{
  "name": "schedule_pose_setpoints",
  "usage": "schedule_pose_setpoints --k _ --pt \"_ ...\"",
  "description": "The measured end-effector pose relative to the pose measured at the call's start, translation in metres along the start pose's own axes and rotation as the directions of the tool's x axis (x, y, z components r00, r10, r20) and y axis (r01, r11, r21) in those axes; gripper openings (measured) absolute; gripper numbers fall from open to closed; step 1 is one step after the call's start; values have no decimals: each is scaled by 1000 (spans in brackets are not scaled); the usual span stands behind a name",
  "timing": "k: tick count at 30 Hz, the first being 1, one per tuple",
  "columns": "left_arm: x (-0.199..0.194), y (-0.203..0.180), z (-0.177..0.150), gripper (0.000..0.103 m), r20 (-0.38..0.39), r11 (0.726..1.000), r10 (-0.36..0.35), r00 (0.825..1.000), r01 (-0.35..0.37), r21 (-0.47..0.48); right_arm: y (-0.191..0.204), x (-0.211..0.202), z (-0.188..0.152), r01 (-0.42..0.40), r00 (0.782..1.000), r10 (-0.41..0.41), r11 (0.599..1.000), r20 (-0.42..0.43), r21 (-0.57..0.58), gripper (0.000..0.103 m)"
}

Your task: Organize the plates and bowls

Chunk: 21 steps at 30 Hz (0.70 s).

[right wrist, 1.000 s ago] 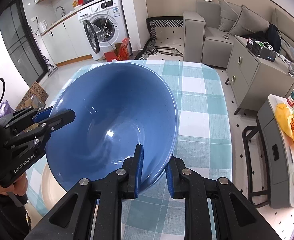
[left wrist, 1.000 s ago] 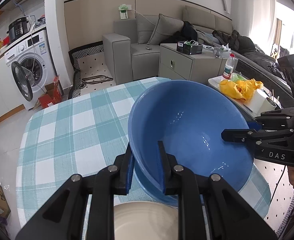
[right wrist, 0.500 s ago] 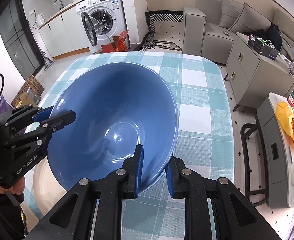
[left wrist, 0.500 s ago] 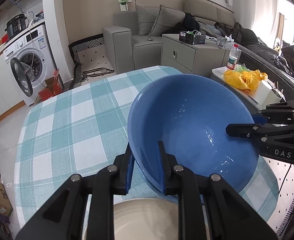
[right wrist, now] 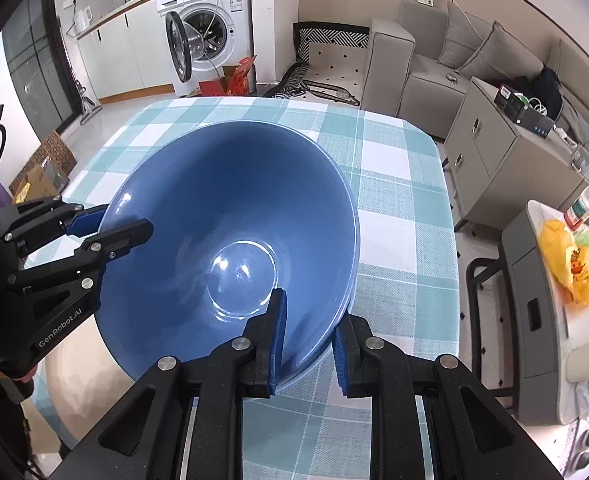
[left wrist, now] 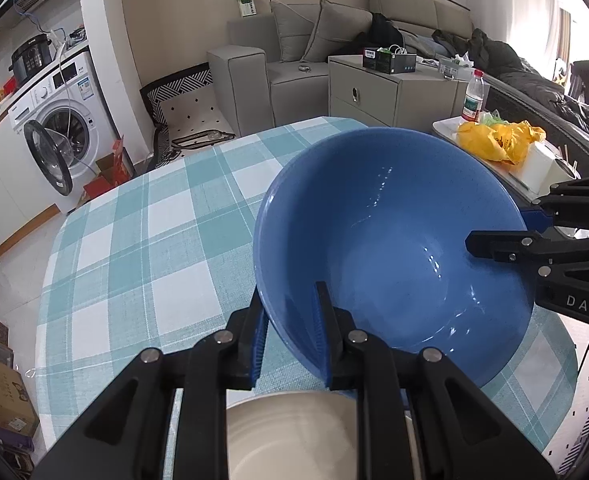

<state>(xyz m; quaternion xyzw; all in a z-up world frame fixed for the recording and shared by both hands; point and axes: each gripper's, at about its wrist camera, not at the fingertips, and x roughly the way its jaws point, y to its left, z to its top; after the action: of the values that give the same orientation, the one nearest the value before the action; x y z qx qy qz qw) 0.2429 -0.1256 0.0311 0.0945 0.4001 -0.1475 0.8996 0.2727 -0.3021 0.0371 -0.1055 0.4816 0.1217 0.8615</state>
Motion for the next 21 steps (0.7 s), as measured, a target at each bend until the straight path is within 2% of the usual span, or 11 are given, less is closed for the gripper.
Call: schedule_pose_setpoints --k 21 --pt "10 -2 -6 19 -23 1000 15 1000 -15 19 20 3 -5 99 995 -98 991 20 -86 24"
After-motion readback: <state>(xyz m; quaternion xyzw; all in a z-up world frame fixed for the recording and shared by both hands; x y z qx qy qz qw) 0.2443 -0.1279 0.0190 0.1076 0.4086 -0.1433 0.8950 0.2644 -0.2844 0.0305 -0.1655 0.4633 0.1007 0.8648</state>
